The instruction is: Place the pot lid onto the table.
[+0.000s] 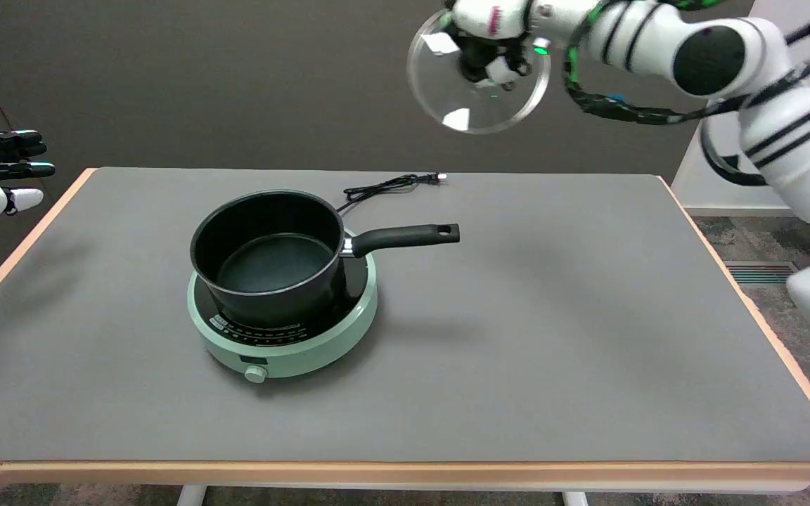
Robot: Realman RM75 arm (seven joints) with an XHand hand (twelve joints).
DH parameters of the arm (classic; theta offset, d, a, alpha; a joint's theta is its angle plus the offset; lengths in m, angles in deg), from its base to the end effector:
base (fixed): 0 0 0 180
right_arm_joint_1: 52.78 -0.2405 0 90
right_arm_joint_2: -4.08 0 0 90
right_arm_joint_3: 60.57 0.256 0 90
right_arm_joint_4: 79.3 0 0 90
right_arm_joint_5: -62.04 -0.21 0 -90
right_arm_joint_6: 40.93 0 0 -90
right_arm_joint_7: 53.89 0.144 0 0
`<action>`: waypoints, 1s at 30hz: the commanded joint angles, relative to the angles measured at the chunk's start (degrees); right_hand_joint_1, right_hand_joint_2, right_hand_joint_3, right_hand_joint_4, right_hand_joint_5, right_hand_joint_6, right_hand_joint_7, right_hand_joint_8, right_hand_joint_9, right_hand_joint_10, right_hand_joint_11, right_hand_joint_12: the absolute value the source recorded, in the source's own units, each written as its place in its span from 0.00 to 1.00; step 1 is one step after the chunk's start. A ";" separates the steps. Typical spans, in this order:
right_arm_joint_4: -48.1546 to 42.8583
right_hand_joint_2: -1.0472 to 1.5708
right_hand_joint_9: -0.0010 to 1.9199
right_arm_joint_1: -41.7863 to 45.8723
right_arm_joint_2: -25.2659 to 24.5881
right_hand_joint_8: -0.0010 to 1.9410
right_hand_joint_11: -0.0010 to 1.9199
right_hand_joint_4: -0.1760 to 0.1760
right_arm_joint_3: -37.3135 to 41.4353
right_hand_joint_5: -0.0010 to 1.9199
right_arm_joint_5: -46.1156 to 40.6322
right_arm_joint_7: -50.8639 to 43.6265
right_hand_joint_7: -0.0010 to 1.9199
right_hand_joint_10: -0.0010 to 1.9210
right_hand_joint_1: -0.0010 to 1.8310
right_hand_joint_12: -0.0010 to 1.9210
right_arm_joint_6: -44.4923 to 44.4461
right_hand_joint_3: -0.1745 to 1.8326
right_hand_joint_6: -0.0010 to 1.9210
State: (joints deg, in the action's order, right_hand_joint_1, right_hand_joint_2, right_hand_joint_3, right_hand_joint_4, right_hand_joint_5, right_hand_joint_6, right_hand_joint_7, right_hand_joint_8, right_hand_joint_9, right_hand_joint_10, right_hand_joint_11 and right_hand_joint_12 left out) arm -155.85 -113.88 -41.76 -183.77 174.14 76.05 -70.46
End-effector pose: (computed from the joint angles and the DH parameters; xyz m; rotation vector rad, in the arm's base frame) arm 0.0005 -0.4784 0.3261 1.8179 0.6638 -0.5294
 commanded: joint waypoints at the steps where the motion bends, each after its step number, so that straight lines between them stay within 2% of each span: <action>1: 1.65 0.77 0.47 20.70 11.94 0.57 0.33 0.42 19.25 0.40 -3.27 0.11 0.52 0.75 0.66 0.44 1.43 0.28 0.69; 7: 2.49 0.77 0.47 26.07 15.63 0.57 0.33 0.42 18.63 0.40 -18.98 -0.04 0.52 0.75 0.66 0.44 -0.87 0.28 0.69; 18: 1.45 0.77 0.47 27.99 20.38 0.57 0.34 0.41 13.79 0.40 -36.94 -0.21 0.52 0.77 0.66 0.45 -5.43 0.28 0.69; 25: 3.11 0.77 0.47 25.05 20.63 0.57 0.34 0.41 8.68 0.40 -38.07 -0.29 0.52 0.78 0.66 0.45 -4.98 0.28 0.69; 30: 6.77 0.77 0.47 21.69 19.44 0.57 0.34 0.41 1.10 0.40 -40.61 -0.37 0.52 0.78 0.66 0.46 -3.86 0.28 0.69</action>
State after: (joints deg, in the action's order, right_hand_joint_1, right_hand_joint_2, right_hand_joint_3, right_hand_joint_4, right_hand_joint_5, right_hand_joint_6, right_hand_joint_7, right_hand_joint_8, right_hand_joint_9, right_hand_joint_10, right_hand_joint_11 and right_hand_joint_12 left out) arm -154.03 -90.38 -24.93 -171.36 146.27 75.90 -73.60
